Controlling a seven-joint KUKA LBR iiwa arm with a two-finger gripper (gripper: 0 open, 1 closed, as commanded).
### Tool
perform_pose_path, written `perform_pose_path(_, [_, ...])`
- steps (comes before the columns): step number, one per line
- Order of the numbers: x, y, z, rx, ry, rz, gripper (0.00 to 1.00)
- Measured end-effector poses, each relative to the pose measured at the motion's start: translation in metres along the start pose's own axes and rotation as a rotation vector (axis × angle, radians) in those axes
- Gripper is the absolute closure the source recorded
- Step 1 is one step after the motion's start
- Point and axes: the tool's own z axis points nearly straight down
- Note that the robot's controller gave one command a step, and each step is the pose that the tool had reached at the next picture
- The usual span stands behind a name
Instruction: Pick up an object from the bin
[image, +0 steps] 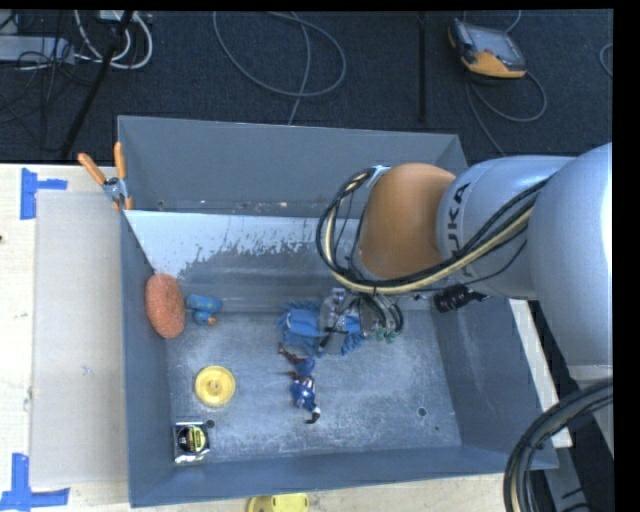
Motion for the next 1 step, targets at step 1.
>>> perform_pose_path(1, [0.0000,0.0000,0.0000,0.000,0.000,0.001,1.00])
